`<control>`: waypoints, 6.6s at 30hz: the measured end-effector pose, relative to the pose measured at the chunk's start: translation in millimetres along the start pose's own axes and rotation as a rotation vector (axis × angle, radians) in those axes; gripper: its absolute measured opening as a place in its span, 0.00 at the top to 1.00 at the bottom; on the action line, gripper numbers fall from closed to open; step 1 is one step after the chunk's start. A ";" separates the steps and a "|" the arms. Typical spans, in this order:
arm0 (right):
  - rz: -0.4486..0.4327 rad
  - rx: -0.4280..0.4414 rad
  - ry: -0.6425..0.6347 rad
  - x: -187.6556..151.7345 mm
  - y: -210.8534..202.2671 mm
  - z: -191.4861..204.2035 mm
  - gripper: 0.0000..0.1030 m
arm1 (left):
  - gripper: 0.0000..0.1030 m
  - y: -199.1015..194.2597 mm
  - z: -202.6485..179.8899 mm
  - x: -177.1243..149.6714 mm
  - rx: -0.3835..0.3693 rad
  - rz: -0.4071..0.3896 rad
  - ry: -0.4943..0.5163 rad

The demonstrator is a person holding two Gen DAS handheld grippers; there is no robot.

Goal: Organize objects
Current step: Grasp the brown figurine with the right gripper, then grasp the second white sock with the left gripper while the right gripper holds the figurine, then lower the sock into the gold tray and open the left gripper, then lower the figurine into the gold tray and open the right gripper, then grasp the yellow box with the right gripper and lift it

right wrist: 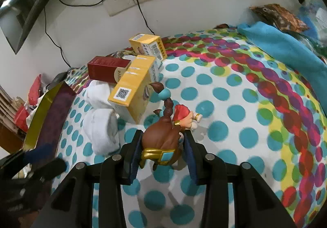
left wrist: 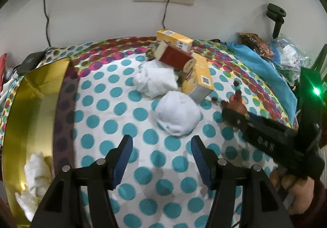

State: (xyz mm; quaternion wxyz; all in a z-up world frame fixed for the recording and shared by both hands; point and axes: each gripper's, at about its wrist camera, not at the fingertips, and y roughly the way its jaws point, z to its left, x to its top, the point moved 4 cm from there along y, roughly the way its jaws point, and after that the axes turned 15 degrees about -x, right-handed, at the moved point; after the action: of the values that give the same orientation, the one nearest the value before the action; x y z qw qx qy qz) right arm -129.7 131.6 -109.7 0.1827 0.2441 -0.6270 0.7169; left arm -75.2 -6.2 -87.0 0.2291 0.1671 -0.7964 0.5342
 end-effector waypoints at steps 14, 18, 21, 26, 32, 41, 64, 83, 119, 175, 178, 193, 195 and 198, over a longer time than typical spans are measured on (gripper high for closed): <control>0.006 0.045 0.017 -16.2 -10.6 -24.1 0.65 | 0.40 51.1 -9.5 24.4 0.037 0.030 -0.047; 0.010 0.068 0.025 -17.0 -11.1 -24.7 0.65 | 0.40 62.3 -4.3 26.9 0.071 0.033 -0.057; 0.013 0.081 0.028 -17.6 -10.9 -24.7 0.65 | 0.40 68.2 -1.7 26.8 0.101 0.030 -0.050; 0.015 0.092 0.027 -18.7 -10.8 -23.9 0.65 | 0.44 69.9 1.6 22.1 0.099 0.000 -0.049; 0.019 0.093 0.031 -20.8 -11.3 -23.9 0.65 | 0.57 61.7 3.0 18.0 0.052 -0.017 -0.067; 0.011 0.081 0.015 -22.1 -17.7 -20.1 0.65 | 0.58 25.0 -20.6 9.9 0.057 -0.070 0.026; 0.024 0.032 0.020 -45.6 -42.9 -18.5 0.65 | 0.58 -118.9 40.5 -32.1 0.222 -0.183 -0.058; 0.001 0.022 -0.012 -54.4 -68.0 8.4 0.65 | 0.58 -128.4 106.1 -98.3 0.249 -0.078 -0.131; -0.003 0.012 -0.095 -61.0 -83.5 50.0 0.65 | 0.42 -118.8 109.4 -104.3 0.302 -0.035 -0.082; 0.087 0.290 -0.696 -115.3 -54.6 360.2 0.64 | 0.42 -223.6 220.3 -153.3 0.376 -0.193 -0.363; 0.094 0.307 -0.685 -115.4 -55.8 357.4 0.62 | 0.42 -222.3 219.6 -153.0 0.372 -0.191 -0.364; -0.109 0.234 -0.409 -48.8 -105.0 249.3 0.53 | 0.42 -205.4 189.8 -133.3 0.325 -0.179 -0.285; -0.137 0.166 -0.356 -39.7 -102.4 218.2 0.53 | 0.42 -200.2 182.4 -129.0 0.313 -0.173 -0.271; -0.150 0.060 -0.284 -28.6 -92.0 170.9 0.52 | 0.42 -192.9 170.6 -122.5 0.297 -0.167 -0.244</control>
State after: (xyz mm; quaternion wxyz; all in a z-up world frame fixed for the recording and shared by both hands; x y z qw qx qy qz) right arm -33.4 -22.5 -35.6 0.1377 0.3945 -0.6051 0.6777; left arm 94.4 -233.8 -59.6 0.1469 0.3279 -0.7141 0.6008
